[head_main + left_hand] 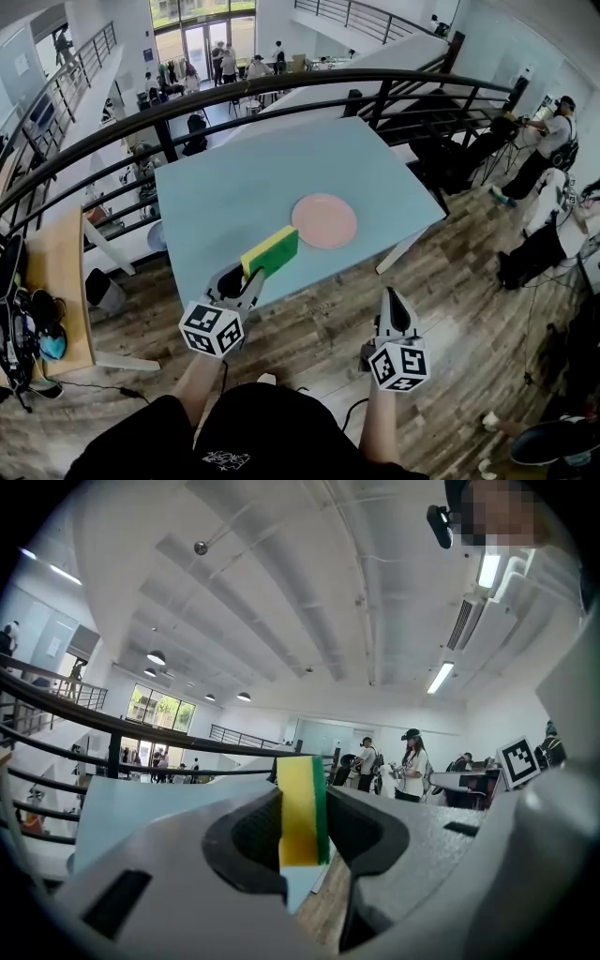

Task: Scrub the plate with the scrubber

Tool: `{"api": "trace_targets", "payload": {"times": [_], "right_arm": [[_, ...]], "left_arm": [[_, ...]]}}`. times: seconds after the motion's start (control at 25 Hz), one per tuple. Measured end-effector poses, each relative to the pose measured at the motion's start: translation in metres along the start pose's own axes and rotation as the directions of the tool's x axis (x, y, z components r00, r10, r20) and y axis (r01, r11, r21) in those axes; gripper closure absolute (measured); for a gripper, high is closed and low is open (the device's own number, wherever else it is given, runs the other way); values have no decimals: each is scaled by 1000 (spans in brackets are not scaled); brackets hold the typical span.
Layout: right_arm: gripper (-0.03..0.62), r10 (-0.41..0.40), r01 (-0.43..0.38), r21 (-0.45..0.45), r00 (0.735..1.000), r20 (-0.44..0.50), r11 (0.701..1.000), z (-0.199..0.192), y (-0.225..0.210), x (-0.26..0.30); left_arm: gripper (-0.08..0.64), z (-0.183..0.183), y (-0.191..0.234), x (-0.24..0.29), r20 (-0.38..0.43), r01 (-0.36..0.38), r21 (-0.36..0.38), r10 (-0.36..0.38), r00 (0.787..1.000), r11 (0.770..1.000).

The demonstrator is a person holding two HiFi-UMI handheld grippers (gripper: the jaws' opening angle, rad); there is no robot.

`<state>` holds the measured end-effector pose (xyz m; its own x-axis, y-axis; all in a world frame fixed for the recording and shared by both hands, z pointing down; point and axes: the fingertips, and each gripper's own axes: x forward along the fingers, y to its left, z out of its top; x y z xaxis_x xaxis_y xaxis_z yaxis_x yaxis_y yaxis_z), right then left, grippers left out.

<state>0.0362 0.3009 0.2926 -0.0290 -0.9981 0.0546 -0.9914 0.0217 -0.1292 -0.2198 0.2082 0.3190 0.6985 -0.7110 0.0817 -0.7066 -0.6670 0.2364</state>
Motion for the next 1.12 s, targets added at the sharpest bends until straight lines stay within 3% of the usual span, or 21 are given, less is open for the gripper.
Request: {"api": "trace_targets", "payload": {"times": [0.64, 1.12], "right_arm": [[586, -26, 27, 13, 998, -50, 1000, -27, 51, 29], [586, 4, -1, 31, 997, -74, 1000, -38, 22, 77]], "left_arm": [[428, -12, 64, 1, -26, 53, -14, -53, 998, 999], [428, -19, 74, 45, -46, 24, -18, -25, 999, 1000]]}}
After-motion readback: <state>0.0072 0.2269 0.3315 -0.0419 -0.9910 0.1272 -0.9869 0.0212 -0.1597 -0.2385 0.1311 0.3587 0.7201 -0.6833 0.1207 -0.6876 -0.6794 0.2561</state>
